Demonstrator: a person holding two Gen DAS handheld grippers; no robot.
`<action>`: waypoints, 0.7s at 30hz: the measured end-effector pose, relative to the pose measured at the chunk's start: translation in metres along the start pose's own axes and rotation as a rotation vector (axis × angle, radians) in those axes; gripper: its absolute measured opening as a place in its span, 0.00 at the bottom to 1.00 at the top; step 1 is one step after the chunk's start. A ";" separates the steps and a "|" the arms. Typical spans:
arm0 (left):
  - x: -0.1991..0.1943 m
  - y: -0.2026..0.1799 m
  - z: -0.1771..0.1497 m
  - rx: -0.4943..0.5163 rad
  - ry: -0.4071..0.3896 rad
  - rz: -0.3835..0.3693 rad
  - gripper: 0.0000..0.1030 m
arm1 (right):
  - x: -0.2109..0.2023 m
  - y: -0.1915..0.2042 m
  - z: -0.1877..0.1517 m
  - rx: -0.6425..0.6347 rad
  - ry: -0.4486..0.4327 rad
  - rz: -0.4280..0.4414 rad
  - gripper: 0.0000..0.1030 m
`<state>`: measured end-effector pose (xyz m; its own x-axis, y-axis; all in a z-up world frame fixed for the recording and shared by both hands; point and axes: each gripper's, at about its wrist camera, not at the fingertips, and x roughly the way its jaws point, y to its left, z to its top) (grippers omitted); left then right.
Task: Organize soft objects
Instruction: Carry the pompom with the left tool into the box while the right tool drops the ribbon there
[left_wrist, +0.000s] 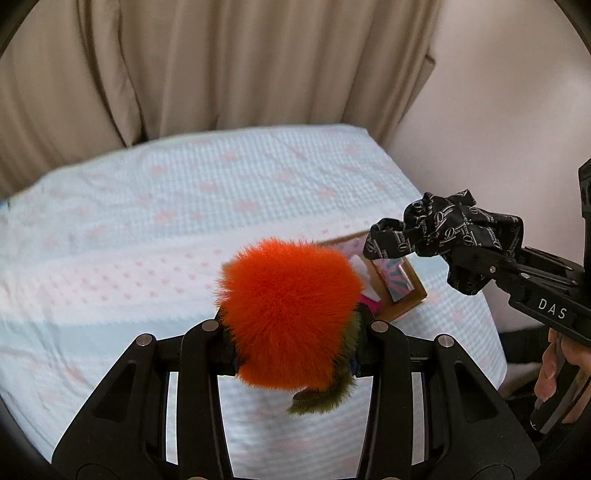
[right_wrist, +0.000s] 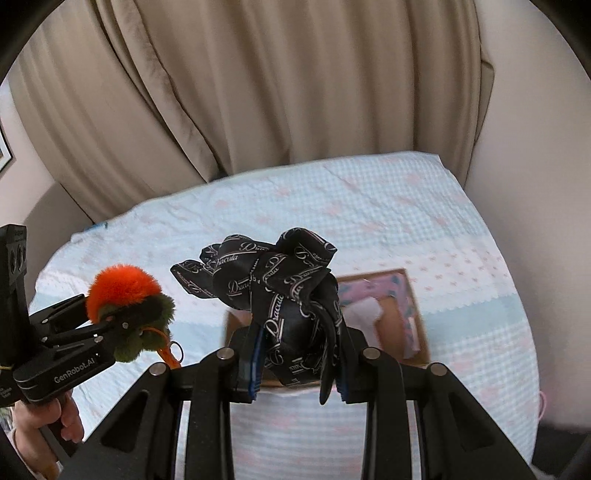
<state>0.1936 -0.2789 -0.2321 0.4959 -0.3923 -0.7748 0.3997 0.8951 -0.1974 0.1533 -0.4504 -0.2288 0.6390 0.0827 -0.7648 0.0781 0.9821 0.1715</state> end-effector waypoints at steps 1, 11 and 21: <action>0.011 -0.005 -0.001 -0.010 0.013 0.006 0.35 | 0.007 -0.012 -0.001 -0.002 0.017 0.002 0.27; 0.122 -0.020 -0.005 -0.078 0.157 0.071 0.35 | 0.099 -0.071 -0.003 -0.026 0.174 0.037 0.27; 0.200 0.012 -0.014 -0.125 0.331 0.121 0.35 | 0.180 -0.078 -0.004 0.021 0.323 0.072 0.28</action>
<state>0.2869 -0.3439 -0.3979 0.2491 -0.2108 -0.9452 0.2458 0.9578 -0.1488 0.2598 -0.5113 -0.3823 0.3685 0.2049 -0.9068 0.0595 0.9682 0.2430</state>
